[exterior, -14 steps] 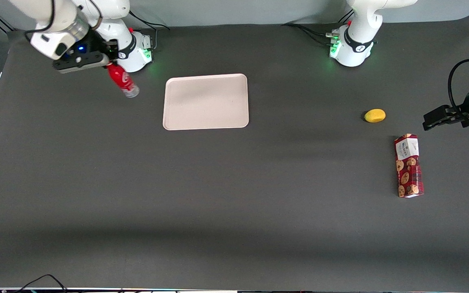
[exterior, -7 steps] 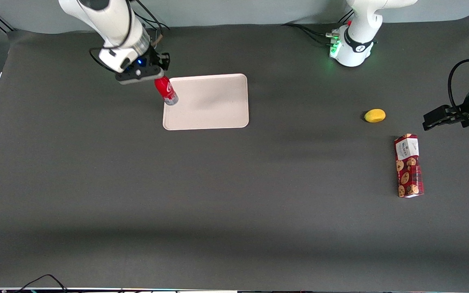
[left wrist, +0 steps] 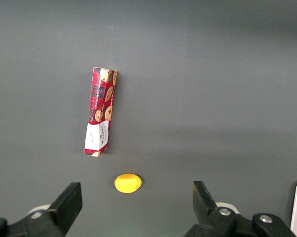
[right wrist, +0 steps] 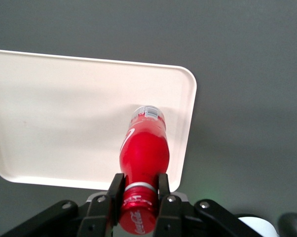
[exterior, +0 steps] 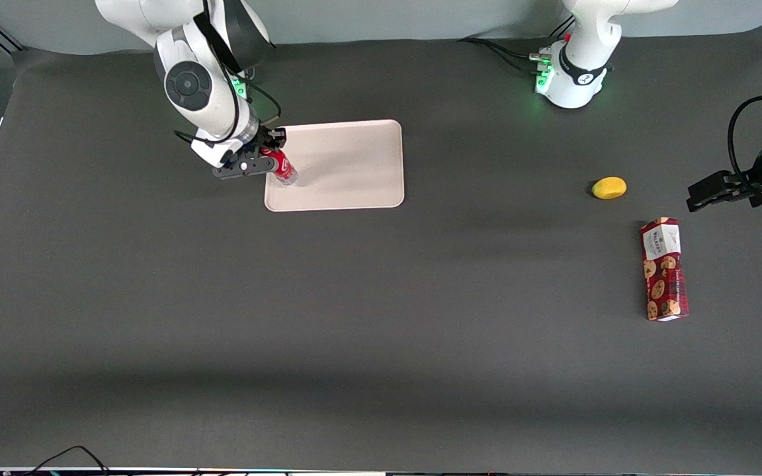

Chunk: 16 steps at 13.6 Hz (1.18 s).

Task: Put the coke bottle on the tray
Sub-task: 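Lower the bottle upright onto the tray and open the right gripper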

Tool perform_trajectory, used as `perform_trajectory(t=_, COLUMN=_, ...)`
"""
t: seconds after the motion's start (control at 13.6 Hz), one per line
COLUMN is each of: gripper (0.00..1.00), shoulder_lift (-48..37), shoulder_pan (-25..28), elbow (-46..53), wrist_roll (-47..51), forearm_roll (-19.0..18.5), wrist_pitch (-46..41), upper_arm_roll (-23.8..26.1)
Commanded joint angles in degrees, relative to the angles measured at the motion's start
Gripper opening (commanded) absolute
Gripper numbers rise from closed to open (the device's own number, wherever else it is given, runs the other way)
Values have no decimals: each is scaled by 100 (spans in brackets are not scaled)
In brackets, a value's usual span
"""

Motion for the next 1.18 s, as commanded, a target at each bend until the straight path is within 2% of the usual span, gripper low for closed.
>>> perform_trajectory(t=0.0, gripper=0, shoulder_lift=1, shoulder_pan=18, elbow=-159, wrist_roll=228, forearm_roll=88, wrist_pitch=164, upper_arm_roll=64)
perform_trajectory(t=0.59, gripper=0, shoulder_lift=264, shoulder_pan=27, elbow=-370, wrist_roll=597, forearm_roll=62, wrist_pitch=656, upper_arm_roll=328)
perform_trajectory(t=0.66, gripper=9, shoulder_lift=282, shoulder_pan=27, elbow=-370, wrist_roll=606, forearm_roll=53, wrist_pitch=656, upper_arm_roll=328)
perform_trajectory(t=0.74, gripper=30, shoulder_lift=291, shoulder_pan=27, elbow=-370, wrist_roll=606, forearm_roll=36, wrist_pitch=656, upper_arm_roll=328)
perform_trajectory(t=0.81, gripper=67, shoulder_lift=291, shoulder_pan=27, elbow=-370, wrist_roll=606, forearm_roll=36, wrist_pitch=656, upper_arm_roll=328)
perform_trajectory(t=0.89, gripper=73, shoulder_lift=291, shoulder_pan=27, elbow=-370, wrist_roll=606, forearm_roll=27, wrist_pitch=656, upper_arm_roll=328)
perform_trajectory(t=1.03, gripper=100, shoulder_lift=282, shoulder_pan=18, elbow=-361, wrist_roll=623, forearm_roll=36, wrist_pitch=648, upper_arm_roll=328)
perform_trajectory(t=1.11, gripper=100, shoulder_lift=239, shoulder_pan=18, elbow=-352, wrist_roll=658, forearm_roll=36, wrist_pitch=639, upper_arm_roll=328)
